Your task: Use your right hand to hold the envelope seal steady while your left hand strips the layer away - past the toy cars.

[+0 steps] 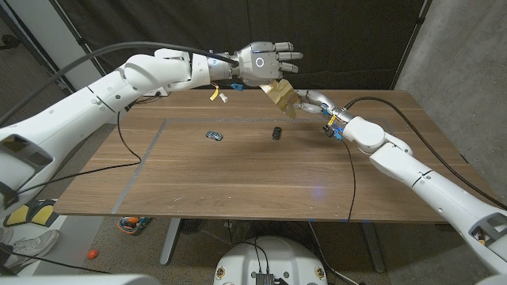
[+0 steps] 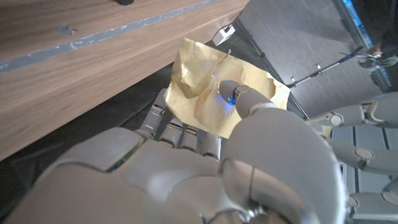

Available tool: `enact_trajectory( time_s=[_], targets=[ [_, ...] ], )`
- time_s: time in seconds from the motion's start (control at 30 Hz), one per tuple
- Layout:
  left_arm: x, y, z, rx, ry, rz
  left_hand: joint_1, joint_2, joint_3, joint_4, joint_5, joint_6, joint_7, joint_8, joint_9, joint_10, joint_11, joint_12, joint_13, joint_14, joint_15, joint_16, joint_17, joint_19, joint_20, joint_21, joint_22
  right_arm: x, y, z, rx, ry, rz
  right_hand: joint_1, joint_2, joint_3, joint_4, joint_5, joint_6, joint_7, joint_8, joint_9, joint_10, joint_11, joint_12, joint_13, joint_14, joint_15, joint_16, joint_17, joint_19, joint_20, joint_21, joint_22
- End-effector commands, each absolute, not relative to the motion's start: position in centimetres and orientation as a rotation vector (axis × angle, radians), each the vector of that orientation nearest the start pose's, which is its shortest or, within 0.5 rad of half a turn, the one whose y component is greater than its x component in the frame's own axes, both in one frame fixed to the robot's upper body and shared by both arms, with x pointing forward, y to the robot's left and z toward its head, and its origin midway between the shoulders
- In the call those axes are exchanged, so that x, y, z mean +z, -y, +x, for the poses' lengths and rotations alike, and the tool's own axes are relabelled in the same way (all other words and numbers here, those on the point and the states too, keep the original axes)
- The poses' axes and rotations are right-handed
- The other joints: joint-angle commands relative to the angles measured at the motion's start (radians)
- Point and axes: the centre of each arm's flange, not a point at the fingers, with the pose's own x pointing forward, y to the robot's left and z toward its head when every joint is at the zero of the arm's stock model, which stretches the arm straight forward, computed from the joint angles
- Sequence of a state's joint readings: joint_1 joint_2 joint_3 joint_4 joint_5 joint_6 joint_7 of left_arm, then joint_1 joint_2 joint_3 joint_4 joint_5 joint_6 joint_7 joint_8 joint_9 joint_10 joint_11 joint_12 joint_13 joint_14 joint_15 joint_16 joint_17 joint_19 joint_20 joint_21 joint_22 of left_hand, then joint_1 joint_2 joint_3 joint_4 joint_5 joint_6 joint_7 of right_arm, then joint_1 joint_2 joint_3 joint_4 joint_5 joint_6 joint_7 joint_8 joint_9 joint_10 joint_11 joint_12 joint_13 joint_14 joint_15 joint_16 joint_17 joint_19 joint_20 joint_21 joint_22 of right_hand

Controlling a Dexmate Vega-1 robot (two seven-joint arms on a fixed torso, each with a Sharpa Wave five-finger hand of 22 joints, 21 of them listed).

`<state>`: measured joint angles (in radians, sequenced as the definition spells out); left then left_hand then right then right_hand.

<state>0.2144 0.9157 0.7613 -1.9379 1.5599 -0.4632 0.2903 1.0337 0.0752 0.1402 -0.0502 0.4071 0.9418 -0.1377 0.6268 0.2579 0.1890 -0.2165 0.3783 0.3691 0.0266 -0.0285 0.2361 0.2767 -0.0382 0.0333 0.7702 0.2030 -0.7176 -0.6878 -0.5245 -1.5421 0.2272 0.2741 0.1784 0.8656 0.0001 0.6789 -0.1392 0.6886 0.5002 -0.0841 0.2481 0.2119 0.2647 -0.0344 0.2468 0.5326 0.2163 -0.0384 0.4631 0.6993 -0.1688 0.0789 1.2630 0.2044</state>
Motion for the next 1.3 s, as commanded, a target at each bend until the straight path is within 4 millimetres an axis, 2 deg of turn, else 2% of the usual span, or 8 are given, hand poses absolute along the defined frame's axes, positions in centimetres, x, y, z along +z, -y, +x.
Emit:
enact_trajectory(
  time_s=[0.03, 0.17, 0.37, 0.5, 0.6, 0.67, 1.03, 1.3],
  targets=[
    [17.8, -10.6, 47.4, -0.224, -1.795, -2.566, 0.003, -0.003, -0.007, 0.002, 0.008, 0.089, -0.08, -0.004, 0.002, -0.006, -0.001, -0.001, 0.004, -0.006, -0.131, -0.001, 0.002, -0.008, 0.001, 0.009, 0.001, 5.5, 21.9, 61.7, 0.66, 0.803, -0.501, -0.019, 0.001, 0.025, -0.008, 0.035, 0.071, 0.0, 0.019, 0.002, 0.052, -0.015, 0.019, 0.002, 0.043, -0.018, 0.019, -0.003, -0.005, -0.011, 0.02, 0.01],
    [17.7, -10.7, 47.3, -0.226, -1.799, -2.56, 0.003, -0.003, -0.008, 0.003, 0.012, 0.088, -0.08, -0.005, 0.002, -0.006, -0.001, -0.001, 0.004, -0.005, -0.131, -0.001, 0.002, -0.008, 0.002, 0.009, 0.001, 5.5, 22.2, 62.4, 0.733, 0.8, -0.449, -0.02, 0.012, 0.046, -0.021, 0.052, 0.151, 0.01, 0.035, -0.002, 0.106, -0.036, 0.037, -0.001, 0.068, -0.035, 0.034, -0.002, 0.017, -0.025, 0.039, 0.014],
    [17.9, -10.8, 47.1, -0.247, -1.803, -2.559, 0.004, -0.002, -0.011, 0.004, 0.018, 0.087, -0.08, -0.007, 0.001, -0.006, -0.001, 0.0, 0.005, -0.004, -0.132, 0.0, 0.003, -0.007, 0.001, 0.01, 0.002, 5.7, 22.3, 62.6, 0.784, 0.786, -0.466, -0.045, 0.002, -0.001, -0.019, 0.018, 0.228, 0.021, 0.049, -0.006, 0.14, -0.023, 0.046, -0.003, 0.08, -0.038, 0.075, 0.022, 0.029, -0.022, 0.064, 0.022],
    [18.0, -10.8, 47.0, -0.268, -1.805, -2.561, 0.004, -0.001, -0.012, 0.005, 0.021, 0.086, -0.08, -0.008, 0.0, -0.006, -0.001, 0.0, 0.006, -0.004, -0.131, 0.0, 0.003, -0.008, 0.001, 0.01, 0.002, 5.9, 22.1, 62.5, 0.779, 0.792, -0.495, -0.051, 0.01, -0.072, -0.028, -0.075, 0.343, 0.022, 0.079, 0.001, 0.189, -0.023, 0.058, -0.006, 0.08, -0.048, 0.125, 0.045, 0.041, -0.032, 0.103, 0.029],
    [18.1, -10.7, 46.9, -0.277, -1.808, -2.561, 0.004, 0.001, -0.013, 0.006, 0.024, 0.085, -0.08, -0.009, 0.0, -0.006, -0.001, 0.0, 0.007, -0.004, -0.13, 0.0, 0.003, -0.008, 0.002, 0.011, 0.002, 5.9, 22.1, 62.2, 0.769, 0.803, -0.504, 0.032, 0.021, -0.11, -0.044, -0.242, 0.495, 0.006, 0.134, 0.012, 0.261, -0.065, 0.076, -0.01, 0.114, -0.087, 0.181, 0.05, 0.081, -0.058, 0.137, 0.008],
    [18.0, -10.7, 46.9, -0.276, -1.807, -2.565, 0.004, 0.002, -0.014, 0.006, 0.026, 0.084, -0.08, -0.01, 0.0, -0.006, -0.001, 0.0, 0.007, -0.003, -0.13, 0.0, 0.003, -0.008, 0.004, 0.011, 0.002, 6.0, 22.1, 62.0, 0.759, 0.803, -0.532, 0.062, 0.033, -0.123, -0.038, -0.31, 0.524, 0.005, 0.142, 0.01, 0.284, -0.094, 0.082, -0.01, 0.123, -0.109, 0.199, 0.05, 0.097, -0.081, 0.15, 0.002],
    [17.8, -10.5, 46.7, -0.325, -1.813, -2.56, 0.004, 0.016, -0.017, 0.013, 0.04, 0.072, -0.081, -0.016, 0.0, 0.0, -0.001, 0.004, 0.011, 0.018, -0.128, 0.009, 0.005, -0.004, 0.01, 0.016, 0.004, 6.1, 21.8, 61.2, 0.704, 0.805, -0.593, 0.063, 0.108, -0.188, 0.006, -0.392, 0.487, 0.004, 0.145, 0.053, 0.294, -0.127, 0.09, 0.003, 0.069, -0.167, 0.214, 0.06, 0.08, -0.168, 0.158, -0.009],
    [17.8, -10.6, 46.5, -0.472, -1.729, -2.675, 0.023, 0.04, -0.077, 0.026, 0.022, -0.439, -0.085, -0.255, -0.042, -0.069, 0.007, -0.026, 0.03, 0.016, -0.09, -0.002, 0.016, -0.013, 0.044, 0.03, -0.007, 5.4, 22.4, 61.2, 0.612, 0.808, -0.497, 0.072, 0.122, -0.204, -0.001, -0.397, 0.492, 0.013, 0.16, 0.075, 0.32, -0.125, 0.11, 0.014, 0.071, -0.159, 0.215, 0.054, 0.063, -0.15, 0.155, -0.014]
  ],
)
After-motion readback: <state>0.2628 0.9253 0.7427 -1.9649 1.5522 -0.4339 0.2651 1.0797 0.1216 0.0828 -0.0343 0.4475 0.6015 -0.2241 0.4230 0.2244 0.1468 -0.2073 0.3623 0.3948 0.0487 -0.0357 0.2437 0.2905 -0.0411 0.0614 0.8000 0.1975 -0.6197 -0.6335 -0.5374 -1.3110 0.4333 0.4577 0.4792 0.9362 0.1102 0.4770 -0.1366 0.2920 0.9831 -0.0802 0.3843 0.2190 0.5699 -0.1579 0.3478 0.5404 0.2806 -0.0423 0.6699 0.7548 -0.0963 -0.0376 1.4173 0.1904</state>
